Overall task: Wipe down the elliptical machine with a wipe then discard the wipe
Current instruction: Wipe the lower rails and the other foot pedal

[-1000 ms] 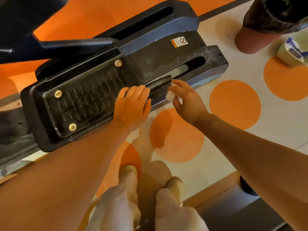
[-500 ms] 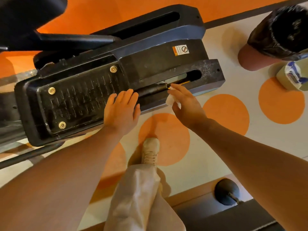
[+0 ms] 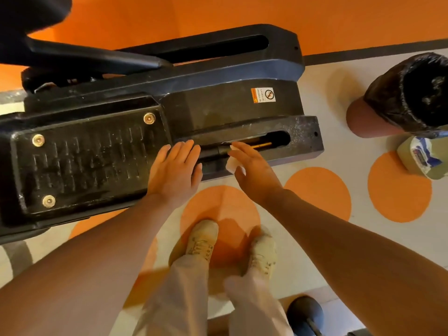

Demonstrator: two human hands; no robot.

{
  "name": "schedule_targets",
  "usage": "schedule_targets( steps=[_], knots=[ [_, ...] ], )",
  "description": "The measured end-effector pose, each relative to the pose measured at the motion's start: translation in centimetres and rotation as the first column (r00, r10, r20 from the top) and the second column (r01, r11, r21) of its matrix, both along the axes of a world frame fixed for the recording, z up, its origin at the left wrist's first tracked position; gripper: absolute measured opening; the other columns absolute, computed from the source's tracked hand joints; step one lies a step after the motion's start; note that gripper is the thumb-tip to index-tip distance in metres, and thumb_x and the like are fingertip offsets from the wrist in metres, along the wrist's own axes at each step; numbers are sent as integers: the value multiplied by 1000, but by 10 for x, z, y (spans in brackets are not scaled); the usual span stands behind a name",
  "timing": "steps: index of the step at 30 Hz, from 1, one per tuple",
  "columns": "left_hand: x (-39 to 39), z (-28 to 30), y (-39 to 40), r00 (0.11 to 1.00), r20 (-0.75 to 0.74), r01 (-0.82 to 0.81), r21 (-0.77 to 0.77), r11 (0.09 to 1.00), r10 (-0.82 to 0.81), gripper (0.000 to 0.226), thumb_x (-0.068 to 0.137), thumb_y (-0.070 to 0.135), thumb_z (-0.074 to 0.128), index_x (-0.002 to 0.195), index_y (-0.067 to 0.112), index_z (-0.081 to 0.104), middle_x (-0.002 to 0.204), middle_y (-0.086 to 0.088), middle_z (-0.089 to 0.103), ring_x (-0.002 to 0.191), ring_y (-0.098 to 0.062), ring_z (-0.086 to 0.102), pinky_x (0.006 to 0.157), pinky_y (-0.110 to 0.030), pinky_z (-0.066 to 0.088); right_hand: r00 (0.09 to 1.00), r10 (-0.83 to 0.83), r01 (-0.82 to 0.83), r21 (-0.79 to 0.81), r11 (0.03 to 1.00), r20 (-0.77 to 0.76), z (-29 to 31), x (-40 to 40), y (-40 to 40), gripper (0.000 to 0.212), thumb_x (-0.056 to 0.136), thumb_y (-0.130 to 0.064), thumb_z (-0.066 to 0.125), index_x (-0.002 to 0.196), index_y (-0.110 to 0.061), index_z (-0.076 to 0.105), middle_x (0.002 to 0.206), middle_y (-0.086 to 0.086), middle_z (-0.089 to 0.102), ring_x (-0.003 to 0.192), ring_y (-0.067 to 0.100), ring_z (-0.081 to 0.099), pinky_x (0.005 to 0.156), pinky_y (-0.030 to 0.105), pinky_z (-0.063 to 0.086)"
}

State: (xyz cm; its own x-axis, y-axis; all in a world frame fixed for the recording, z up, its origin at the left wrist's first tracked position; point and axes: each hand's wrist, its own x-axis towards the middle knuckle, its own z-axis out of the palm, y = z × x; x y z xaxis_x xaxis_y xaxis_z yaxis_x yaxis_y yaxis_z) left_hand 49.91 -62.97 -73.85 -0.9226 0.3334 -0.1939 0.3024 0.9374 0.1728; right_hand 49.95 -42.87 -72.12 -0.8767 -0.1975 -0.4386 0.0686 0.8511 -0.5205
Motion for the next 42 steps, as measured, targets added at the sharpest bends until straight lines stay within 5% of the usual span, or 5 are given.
schedule_targets(
  steps=[12, 21, 30, 36, 42],
  knots=[
    [2, -36, -3, 952, -32, -303, 24, 953, 303, 50, 101, 29, 39, 145, 4, 44, 154, -13, 39, 146, -26, 31, 121, -47, 21, 980, 199, -198, -60, 978, 14, -58, -41, 8, 58, 95, -3, 56, 148, -10, 35, 158, 8, 28, 144, 26, 28, 117, 35, 27],
    [-15, -44, -12, 965, -15, -261, 67, 963, 262, 64, 102, 35, 42, 157, 14, 18, 165, -3, 9, 153, -18, 0, 125, -40, 3, 959, 277, -278, -8, 961, -57, -100, -60, 5, 58, 96, -1, 53, 149, -11, 35, 160, 4, 23, 147, 22, 21, 119, 31, 17],
    [-47, -58, -33, 974, -95, -206, 26, 978, 208, 64, 103, 35, 39, 157, 11, 15, 166, -5, 7, 153, -18, -1, 124, -34, -3, 914, 344, -330, 98, 939, -217, -126, -76, -12, 56, 97, -8, 54, 149, -13, 33, 159, 6, 25, 146, 22, 22, 122, 34, 7],
    [-45, -69, -39, 986, -153, -55, 82, 995, 67, 64, 96, 37, 21, 151, 9, 36, 161, -7, 26, 151, -19, 14, 124, -41, 8, 928, 304, -303, 38, 952, -217, -161, -74, -23, 58, 98, -9, 54, 151, -13, 30, 160, 6, 22, 148, 24, 18, 121, 34, 8],
    [-45, -73, -41, 988, -147, -41, 55, 998, 49, 71, 91, 40, 12, 154, 10, 29, 163, -4, 19, 152, -16, 7, 125, -39, 6, 910, 323, -331, 12, 943, -261, -182, -75, -45, 58, 97, -12, 54, 151, -13, 32, 161, 4, 20, 149, 22, 14, 122, 34, 2]
  ],
)
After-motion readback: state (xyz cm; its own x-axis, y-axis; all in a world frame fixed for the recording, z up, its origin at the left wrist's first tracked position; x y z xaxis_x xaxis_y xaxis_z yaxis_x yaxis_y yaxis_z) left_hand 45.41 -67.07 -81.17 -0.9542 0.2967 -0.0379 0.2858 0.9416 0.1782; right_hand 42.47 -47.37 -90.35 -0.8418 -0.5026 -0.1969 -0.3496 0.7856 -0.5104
